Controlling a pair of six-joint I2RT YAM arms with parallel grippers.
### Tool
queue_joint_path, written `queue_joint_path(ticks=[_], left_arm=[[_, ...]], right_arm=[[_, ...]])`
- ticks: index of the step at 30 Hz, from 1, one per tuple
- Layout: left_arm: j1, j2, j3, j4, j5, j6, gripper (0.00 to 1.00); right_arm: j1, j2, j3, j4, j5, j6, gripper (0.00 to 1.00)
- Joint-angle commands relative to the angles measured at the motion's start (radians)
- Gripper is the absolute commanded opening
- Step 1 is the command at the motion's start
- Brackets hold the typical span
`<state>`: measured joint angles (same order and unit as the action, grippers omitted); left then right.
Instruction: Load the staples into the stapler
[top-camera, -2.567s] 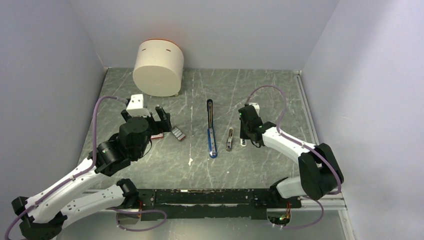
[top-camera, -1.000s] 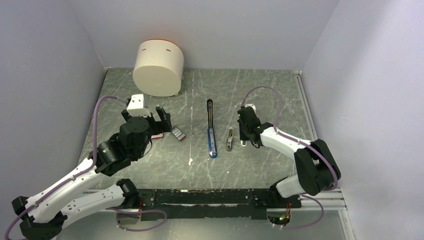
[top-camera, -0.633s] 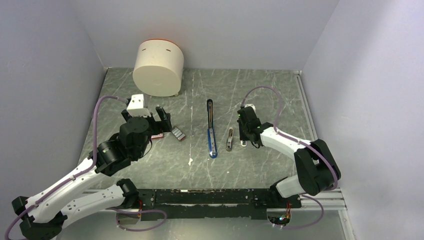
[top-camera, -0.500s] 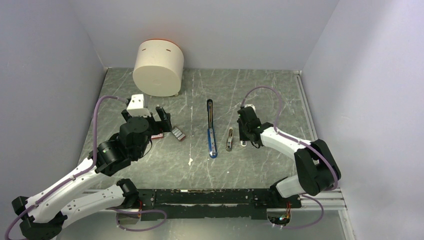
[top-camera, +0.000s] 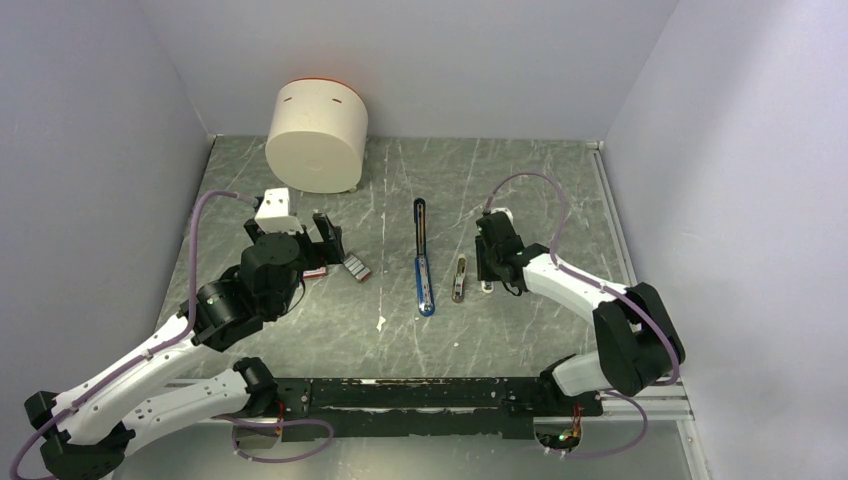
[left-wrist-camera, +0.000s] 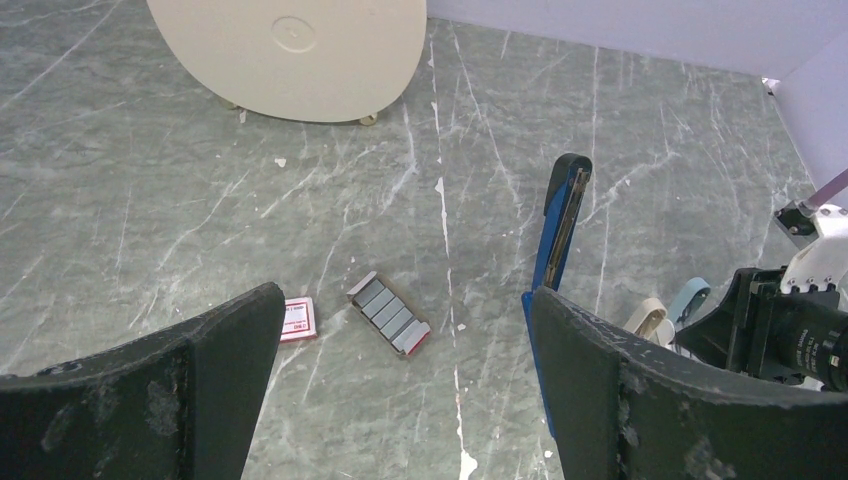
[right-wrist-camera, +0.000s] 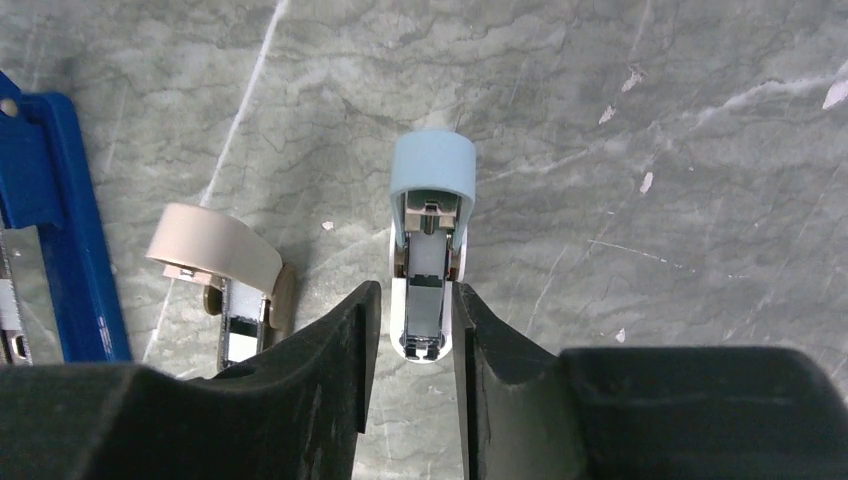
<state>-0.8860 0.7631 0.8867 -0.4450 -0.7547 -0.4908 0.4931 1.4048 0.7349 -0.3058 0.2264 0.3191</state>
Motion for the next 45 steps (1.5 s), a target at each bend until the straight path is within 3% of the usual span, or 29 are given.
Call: queue_joint_path(ticks=[1,6,15,45], left_arm=[[0.007,-0.005,0.014,0.029,0.003,0.001,0.97],[0.006,-0.006,0.014,0.028,0.0,0.002,0.97],[0.006,-0.009,0.011,0.023,-0.005,0.003,0.97],[0.006,-0.004,0.009,0.026,0.01,-0.003,0.97]], right_arm=[[-0.007,-0.014,0.044,-0.001,0.019,0.013,0.37],[-0.007,0.006,0.054,0.034,-0.016,0.009,0.3],[-0.007,0.055,0.056,0.058,-0.021,0.014,0.35],[-0.007,0.051,0.014,0.001,-0.062,0.056,0.37]])
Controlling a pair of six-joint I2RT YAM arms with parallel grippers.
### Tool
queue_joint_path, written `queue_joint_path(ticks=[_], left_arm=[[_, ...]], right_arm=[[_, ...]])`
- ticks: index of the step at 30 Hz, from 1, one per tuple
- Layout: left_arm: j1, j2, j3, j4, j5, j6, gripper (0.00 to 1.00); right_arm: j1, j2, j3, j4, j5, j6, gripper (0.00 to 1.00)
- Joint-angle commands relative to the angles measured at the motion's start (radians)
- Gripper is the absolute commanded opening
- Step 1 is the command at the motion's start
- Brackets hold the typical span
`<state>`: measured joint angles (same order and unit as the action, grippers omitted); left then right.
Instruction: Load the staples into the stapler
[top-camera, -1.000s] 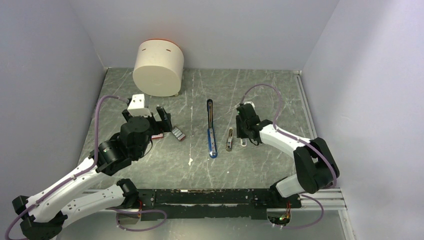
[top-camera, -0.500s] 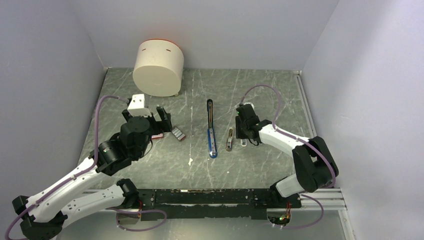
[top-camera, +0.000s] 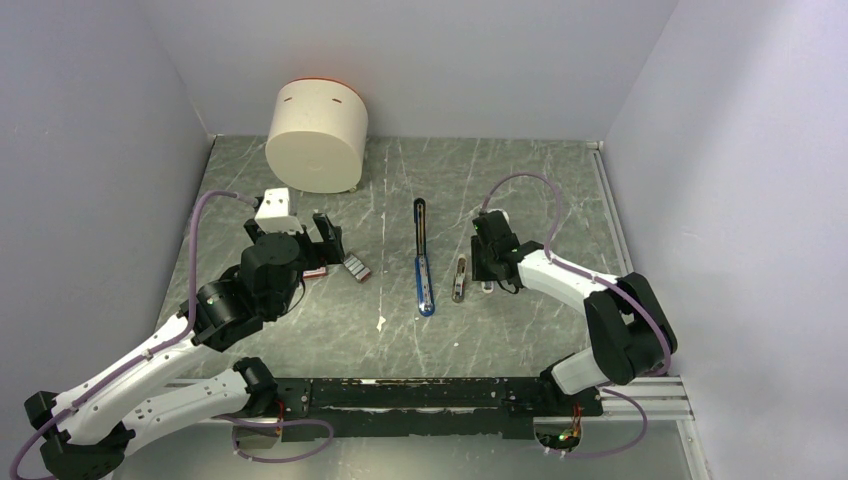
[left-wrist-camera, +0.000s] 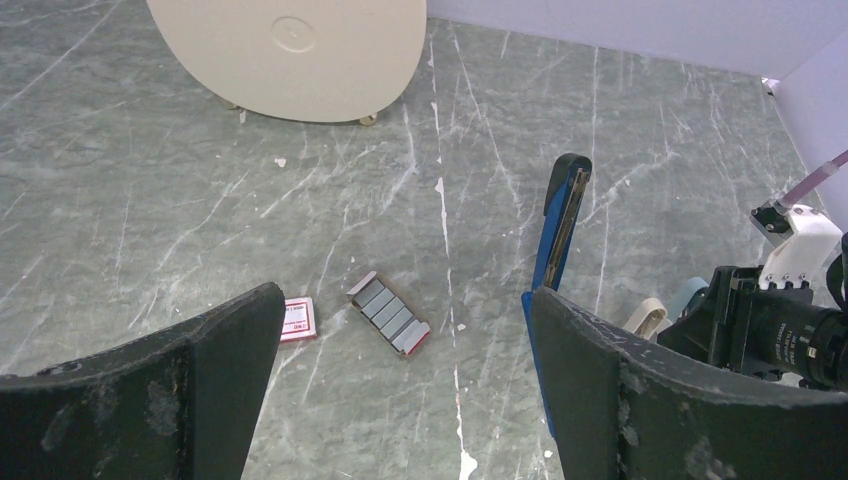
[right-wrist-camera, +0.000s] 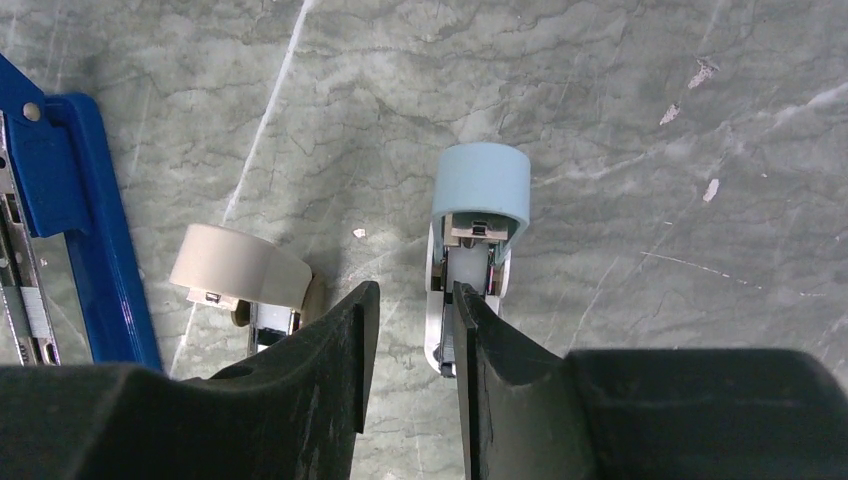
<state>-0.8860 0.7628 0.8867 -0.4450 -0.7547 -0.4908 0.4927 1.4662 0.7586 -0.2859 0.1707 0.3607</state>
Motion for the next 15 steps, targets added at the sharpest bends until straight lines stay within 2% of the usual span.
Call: queue_joint_path(ticks=[1,9,15], left_arm=[[0.007,-0.004,0.008,0.026,0.01,-0.003,0.97],[0.007,-0.007,0.01,0.026,0.014,-0.005,0.97],[0.007,-0.01,0.01,0.023,0.042,-0.022,0.97]], right_arm=[[-0.006,-0.014,-0.011,-0.022,-0.007,0.015,0.37],[-0.007,-0.053,0.034,-0.049,0.006,0.032,0.37],[-0.006,-0.151,0.093,-0.111,0.084,0.078,0.37]])
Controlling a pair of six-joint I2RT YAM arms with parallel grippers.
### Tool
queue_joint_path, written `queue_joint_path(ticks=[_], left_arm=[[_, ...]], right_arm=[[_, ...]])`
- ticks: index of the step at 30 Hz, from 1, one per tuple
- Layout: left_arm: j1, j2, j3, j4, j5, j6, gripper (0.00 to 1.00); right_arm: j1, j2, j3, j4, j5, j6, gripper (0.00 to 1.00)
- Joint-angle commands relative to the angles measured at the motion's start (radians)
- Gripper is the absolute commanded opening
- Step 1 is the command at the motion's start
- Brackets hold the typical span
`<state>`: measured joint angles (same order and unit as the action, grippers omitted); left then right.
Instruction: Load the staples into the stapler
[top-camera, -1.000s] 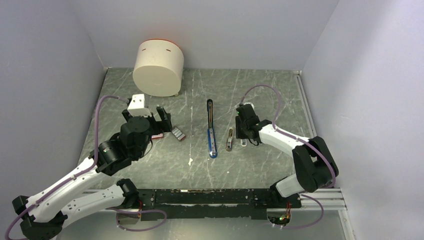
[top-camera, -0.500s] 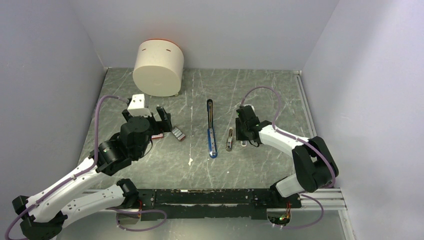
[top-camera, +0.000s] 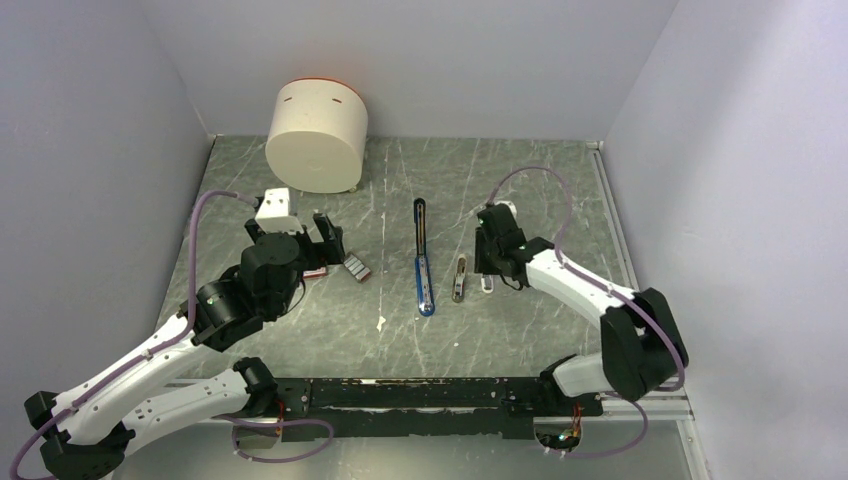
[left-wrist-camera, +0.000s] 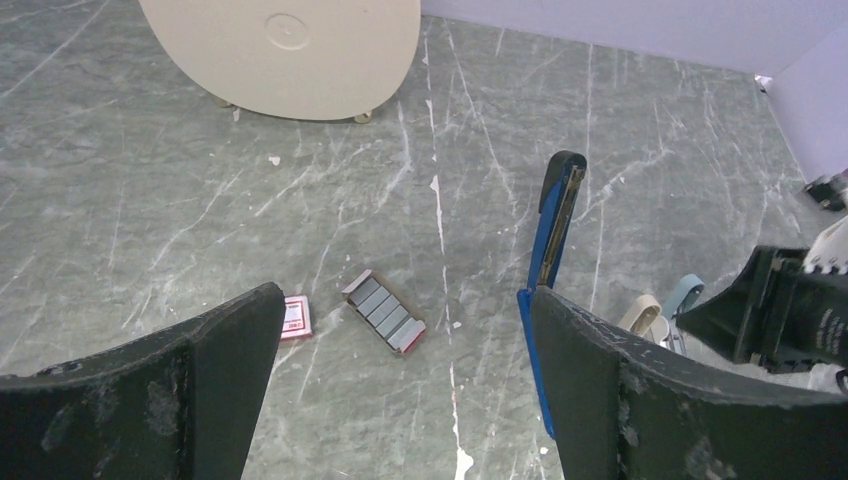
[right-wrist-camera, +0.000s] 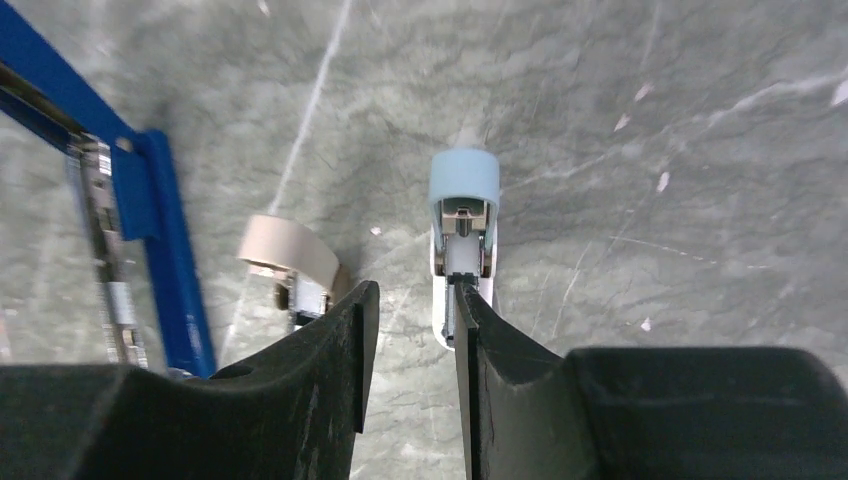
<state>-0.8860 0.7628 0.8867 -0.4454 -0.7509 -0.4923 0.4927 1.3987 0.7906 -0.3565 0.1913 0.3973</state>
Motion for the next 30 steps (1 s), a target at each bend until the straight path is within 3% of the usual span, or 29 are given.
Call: queue_joint_path(ticks=[1,7,10,13,16,19,21,26,30], left_arm=[[0.007,-0.011,0.006,0.024,0.056,-0.029,0.97],[0.007,0.009,-0.059,0.049,0.231,-0.148,0.97],[0.007,0.031,-0.121,0.081,0.341,-0.237,0.97],[0.006,0.061,-0.194,0.137,0.457,-0.314,0.88],[0.006,0.094,-0.259,0.213,0.571,-0.362,0.7],[0.006,0.13,-0.314,0.287,0.635,-0.404,0.66],[0.006,0.151,-0.345,0.337,0.661,-0.421,0.67],[0.006,0.192,-0.412,0.463,0.704,-0.449,0.84],[0.007,0.21,-0.446,0.557,0.738,-0.449,0.92]], right_arm=[[-0.006,-0.096,0.069,-0.049,0.065,0.045,0.37],[0.003,-0.094,0.141,-0.126,-0.052,0.055,0.41],[0.049,-0.087,0.17,-0.126,-0.06,0.059,0.5],[0.111,-0.063,0.22,-0.115,-0.018,0.067,0.59],[0.159,-0.015,0.29,-0.103,0.005,0.068,0.63],[0.197,0.039,0.351,-0.091,0.033,0.08,0.65],[0.208,0.086,0.387,-0.082,0.046,0.085,0.67],[0.215,0.192,0.522,-0.09,0.109,0.072,0.72],[0.215,0.267,0.612,-0.099,0.152,0.076,0.77]])
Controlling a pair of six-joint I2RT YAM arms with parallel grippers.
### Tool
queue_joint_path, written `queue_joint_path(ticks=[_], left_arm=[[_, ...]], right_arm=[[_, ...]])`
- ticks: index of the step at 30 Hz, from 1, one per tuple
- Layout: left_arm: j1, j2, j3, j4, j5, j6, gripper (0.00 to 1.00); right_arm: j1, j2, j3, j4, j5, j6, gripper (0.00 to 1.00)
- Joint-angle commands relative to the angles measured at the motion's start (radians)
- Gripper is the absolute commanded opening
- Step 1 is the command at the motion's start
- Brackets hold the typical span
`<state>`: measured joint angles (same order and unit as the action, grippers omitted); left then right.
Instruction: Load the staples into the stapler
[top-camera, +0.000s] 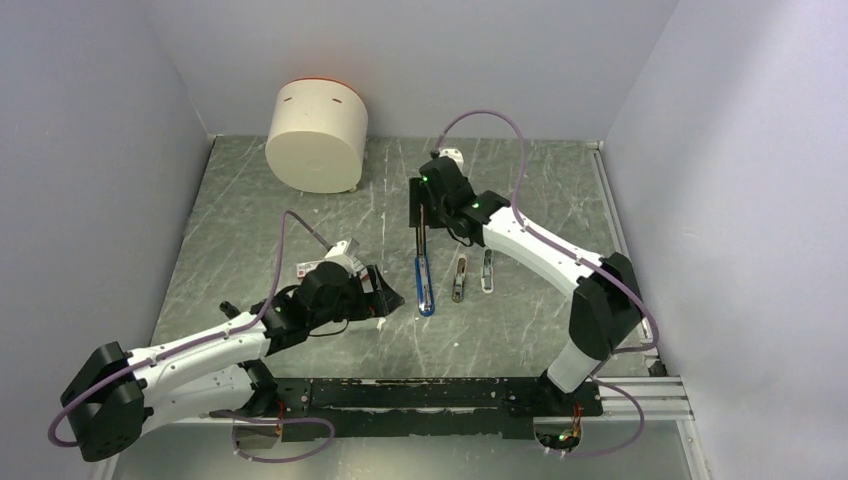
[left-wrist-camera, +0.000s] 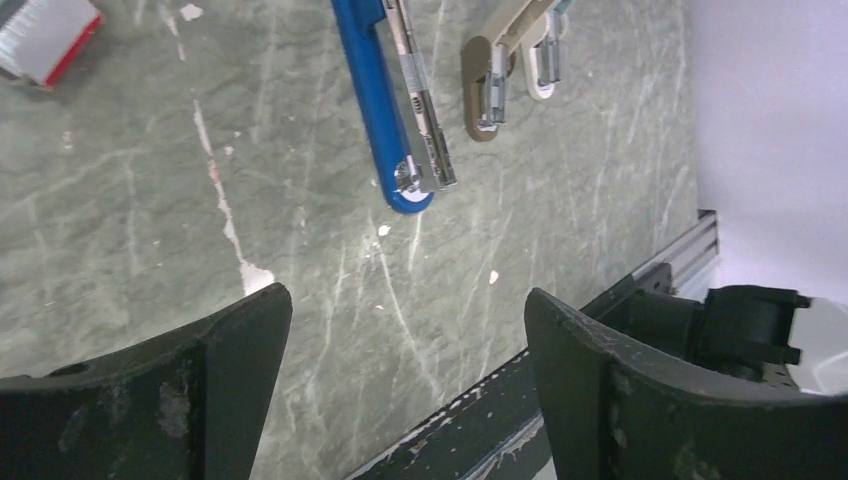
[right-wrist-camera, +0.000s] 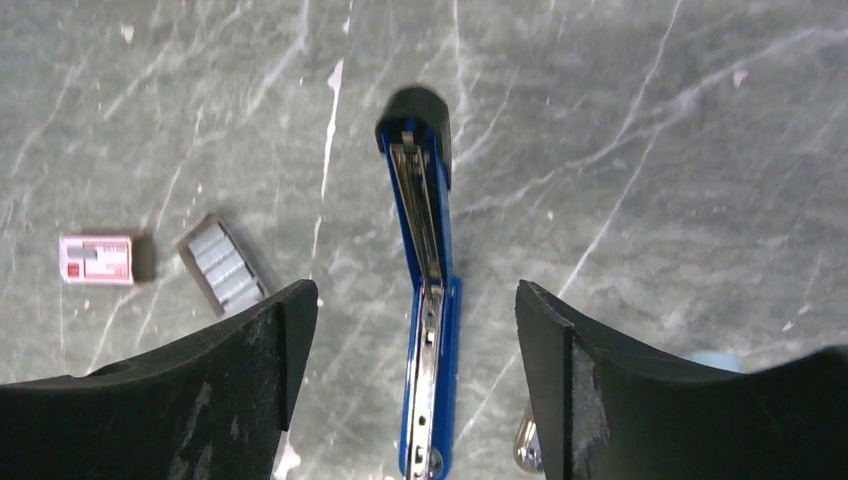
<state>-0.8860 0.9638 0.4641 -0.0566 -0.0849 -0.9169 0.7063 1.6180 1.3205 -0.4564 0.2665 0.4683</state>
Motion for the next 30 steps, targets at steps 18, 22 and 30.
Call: queue_joint_path(ticks=[18,22,30], left_arm=[[0.008,-0.004,-0.052,0.128,0.005,0.01,0.86],[0.008,0.035,-0.059,0.166,0.02,0.005,0.86],[0.015,0.129,-0.054,0.229,0.074,0.002,0.77]], right_arm=[[-0.021,0.358,0.377,-0.129,0.13,-0.042,0.62],[-0.024,0.397,0.425,-0.151,0.106,-0.046,0.5],[-0.025,0.398,0.438,-0.144,0.101,-0.064,0.27]])
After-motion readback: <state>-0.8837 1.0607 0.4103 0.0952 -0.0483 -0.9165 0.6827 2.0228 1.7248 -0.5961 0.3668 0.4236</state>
